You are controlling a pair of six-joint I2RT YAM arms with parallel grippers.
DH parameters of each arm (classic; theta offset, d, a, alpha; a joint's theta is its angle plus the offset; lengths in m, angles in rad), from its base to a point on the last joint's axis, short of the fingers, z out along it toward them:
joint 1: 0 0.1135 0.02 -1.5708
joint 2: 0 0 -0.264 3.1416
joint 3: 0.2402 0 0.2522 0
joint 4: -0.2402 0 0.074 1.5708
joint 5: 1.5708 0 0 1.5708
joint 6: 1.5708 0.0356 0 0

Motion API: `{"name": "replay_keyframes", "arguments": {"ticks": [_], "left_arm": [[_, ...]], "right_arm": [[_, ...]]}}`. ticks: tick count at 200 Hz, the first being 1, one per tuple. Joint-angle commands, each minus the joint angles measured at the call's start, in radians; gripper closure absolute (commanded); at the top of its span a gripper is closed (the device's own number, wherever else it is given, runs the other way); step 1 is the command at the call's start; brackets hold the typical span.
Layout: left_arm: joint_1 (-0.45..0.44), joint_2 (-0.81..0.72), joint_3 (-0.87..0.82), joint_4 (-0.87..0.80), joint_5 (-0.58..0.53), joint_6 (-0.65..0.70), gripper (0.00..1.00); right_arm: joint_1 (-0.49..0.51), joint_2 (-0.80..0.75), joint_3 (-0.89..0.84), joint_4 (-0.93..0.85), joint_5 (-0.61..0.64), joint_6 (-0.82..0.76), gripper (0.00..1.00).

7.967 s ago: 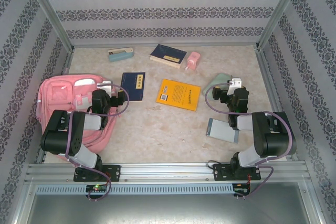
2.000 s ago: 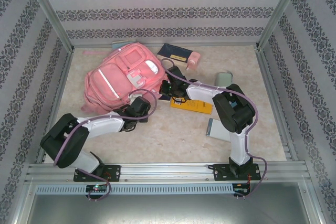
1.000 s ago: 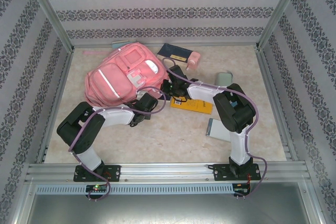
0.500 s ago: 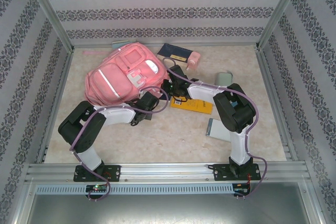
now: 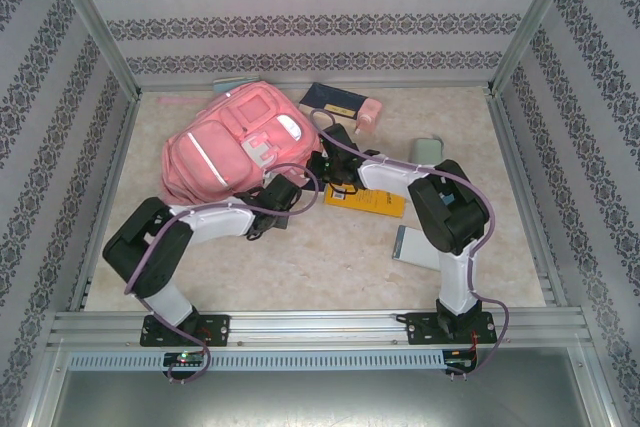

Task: Pack the student bag
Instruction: Unzip the student bag at the center of the table.

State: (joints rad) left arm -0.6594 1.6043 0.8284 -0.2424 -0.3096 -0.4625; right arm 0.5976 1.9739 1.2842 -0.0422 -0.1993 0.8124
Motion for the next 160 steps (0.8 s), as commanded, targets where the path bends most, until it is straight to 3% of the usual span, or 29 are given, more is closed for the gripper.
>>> {"name": "replay_keyframes", "arguments": {"ticks": [1,37,116,137,146,160], "left_arm": [[0.007,-0.089,-0.022,-0.117,-0.055,-0.078,1.0],[0.056,-0.173,-0.069,-0.222,-0.085,-0.143,1.0],[0.325,-0.301,-0.127,-0.435,-0.075,-0.258,1.0],[0.347,-0.309,-0.121,-0.445,-0.063,-0.241,1.0],[0.348,-0.315,-0.117,-0.436,-0.042,-0.231,1.0],[0.344,-0.341,-0.128,-0.363,0.079,-0.171,1.0]], "right_arm": [[-0.007,-0.087,-0.01,-0.036,-0.011,-0.023,1.0],[-0.034,-0.156,-0.019,-0.061,0.024,-0.043,1.0],[-0.145,-0.176,-0.025,-0.074,0.035,-0.078,1.0],[-0.173,-0.15,0.016,-0.099,0.026,-0.112,1.0],[-0.182,-0.133,0.039,-0.12,0.026,-0.133,1.0],[-0.196,-0.109,0.071,-0.135,0.021,-0.148,1.0]]}}
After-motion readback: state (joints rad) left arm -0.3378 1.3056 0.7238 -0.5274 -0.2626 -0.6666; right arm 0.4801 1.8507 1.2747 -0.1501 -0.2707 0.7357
